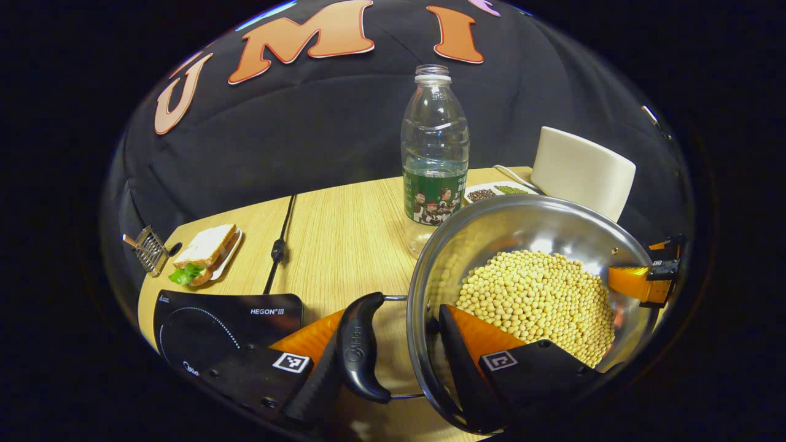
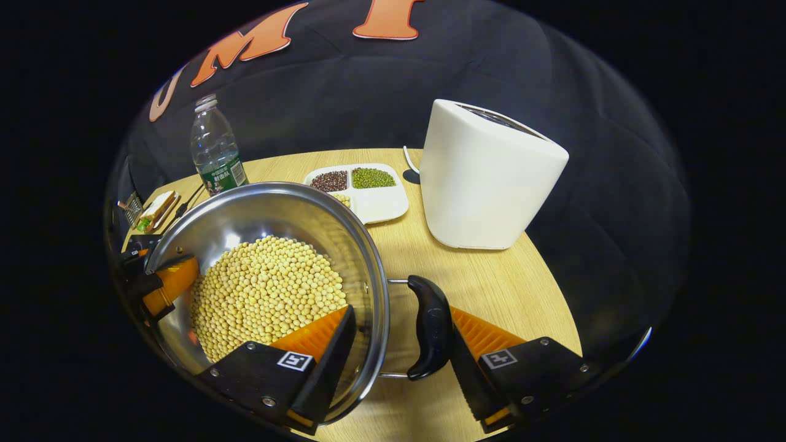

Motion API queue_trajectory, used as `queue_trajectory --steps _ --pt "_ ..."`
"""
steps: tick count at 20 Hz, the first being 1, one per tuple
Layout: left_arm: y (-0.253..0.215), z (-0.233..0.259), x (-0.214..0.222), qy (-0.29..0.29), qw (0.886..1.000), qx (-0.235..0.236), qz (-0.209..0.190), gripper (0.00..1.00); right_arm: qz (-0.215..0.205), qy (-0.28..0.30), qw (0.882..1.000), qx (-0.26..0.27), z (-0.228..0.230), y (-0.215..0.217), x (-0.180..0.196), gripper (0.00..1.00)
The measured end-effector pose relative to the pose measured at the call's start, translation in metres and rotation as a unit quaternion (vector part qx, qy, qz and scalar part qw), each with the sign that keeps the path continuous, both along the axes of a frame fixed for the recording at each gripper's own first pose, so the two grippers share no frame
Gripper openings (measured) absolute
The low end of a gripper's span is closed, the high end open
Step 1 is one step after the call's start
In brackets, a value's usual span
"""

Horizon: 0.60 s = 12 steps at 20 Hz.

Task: First push the handle of the pot to place it horizontally, then grasp the pot with both hands and set it on the induction cooktop.

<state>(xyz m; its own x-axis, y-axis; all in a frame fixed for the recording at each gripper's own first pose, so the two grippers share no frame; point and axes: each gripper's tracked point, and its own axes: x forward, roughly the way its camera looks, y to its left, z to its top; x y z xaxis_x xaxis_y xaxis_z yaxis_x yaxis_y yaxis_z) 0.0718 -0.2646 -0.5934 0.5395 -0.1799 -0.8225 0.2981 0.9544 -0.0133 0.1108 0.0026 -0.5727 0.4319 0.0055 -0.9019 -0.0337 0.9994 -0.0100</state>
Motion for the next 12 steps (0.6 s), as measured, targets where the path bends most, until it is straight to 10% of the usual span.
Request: queue_trajectory --steps 12 --pt "0.001 0.01 0.0 -0.002 0.999 -0.03 0.038 0.76 -0.008 -0.026 0.999 -0.023 0.012 -0.005 0.0 0.75"
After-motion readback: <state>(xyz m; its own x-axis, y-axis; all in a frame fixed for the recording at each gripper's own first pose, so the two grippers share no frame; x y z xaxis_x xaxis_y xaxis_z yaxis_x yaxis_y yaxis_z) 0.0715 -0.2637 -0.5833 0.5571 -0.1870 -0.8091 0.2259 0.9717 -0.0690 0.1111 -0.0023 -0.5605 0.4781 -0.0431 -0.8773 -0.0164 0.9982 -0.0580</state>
